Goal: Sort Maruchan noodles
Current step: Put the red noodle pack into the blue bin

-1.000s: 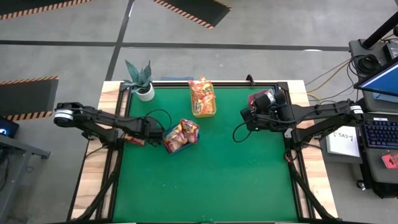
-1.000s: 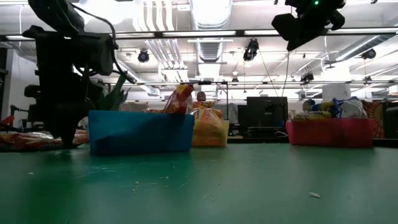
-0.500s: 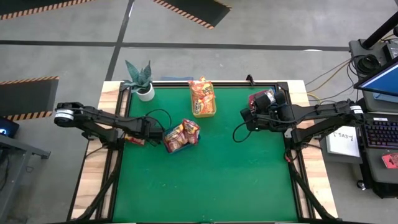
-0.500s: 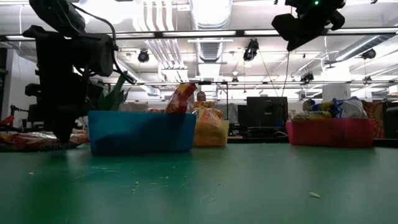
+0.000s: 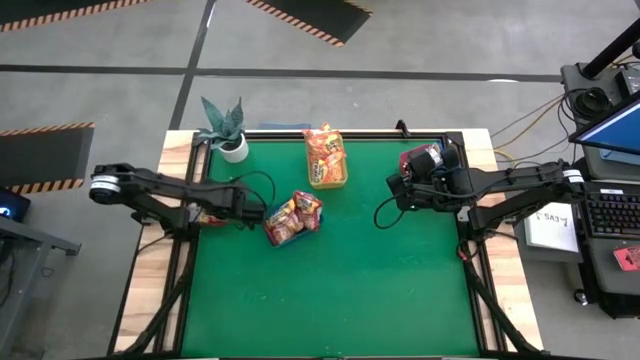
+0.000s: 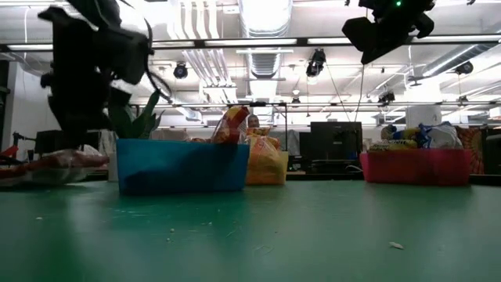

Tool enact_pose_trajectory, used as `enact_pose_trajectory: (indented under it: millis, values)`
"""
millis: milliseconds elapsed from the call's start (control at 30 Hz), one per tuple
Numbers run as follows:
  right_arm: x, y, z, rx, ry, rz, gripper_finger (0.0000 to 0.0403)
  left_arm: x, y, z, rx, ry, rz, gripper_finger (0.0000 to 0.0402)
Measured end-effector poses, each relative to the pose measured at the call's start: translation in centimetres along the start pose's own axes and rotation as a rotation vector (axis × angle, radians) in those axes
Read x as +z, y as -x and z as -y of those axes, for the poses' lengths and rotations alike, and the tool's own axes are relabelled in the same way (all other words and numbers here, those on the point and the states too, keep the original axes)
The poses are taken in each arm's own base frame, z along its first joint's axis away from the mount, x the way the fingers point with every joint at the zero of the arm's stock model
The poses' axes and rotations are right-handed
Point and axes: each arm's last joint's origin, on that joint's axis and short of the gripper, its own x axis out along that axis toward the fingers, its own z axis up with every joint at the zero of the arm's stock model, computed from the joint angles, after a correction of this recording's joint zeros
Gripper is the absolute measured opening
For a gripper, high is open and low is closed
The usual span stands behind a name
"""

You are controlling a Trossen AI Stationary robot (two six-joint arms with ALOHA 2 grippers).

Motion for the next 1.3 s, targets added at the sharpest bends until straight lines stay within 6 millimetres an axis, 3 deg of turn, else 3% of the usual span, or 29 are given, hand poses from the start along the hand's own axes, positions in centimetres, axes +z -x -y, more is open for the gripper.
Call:
enact_pose_trajectory:
  millis: [233, 500, 633, 800, 867, 933, 1067, 1300]
  values:
    - [0.0, 0.0, 0.0, 0.0, 0.011, 0.0, 0.0009, 0.7, 2.5, -1.4, 0.055, -0.038, -0.029, 0.0]
    - [0.0, 0.0, 0.0, 0.0, 0.035, 0.0, 0.0009, 0.9, 2.9, -1.5, -0.025, 0.071, -0.068, 0.0008]
    - [0.0, 0.0, 0.0, 0.0, 0.053, -0.001, 0.0009, 0.8, 3.0, -1.4, -0.086, 0.084, -0.127, 0.0053]
    - [0.0, 0.0, 0.0, 0.0, 0.072, -0.001, 0.0009, 0.6, 3.2, -1.6, -0.133, 0.085, -0.152, 0.0149]
    - [0.0, 0.0, 0.0, 0.0, 0.081, -0.001, 0.0009, 0.6, 3.3, -1.4, -0.162, 0.005, -0.136, 0.0186]
    - [0.0, 0.0, 0.0, -0.001, 0.096, -0.001, 0.0009, 0.3, 3.6, -0.9, -0.218, -0.185, -0.126, 0.0214]
    - [-0.1, 0.0, 0.0, -0.002, 0.101, -0.003, 0.0009, -0.6, 4.1, 0.2, -0.297, -0.506, -0.08, 0.024]
    - [-0.1, 0.0, 0.0, -0.002, 0.114, -0.003, 0.0009, -1.5, 2.4, 1.0, -0.306, -0.523, -0.062, 0.0233]
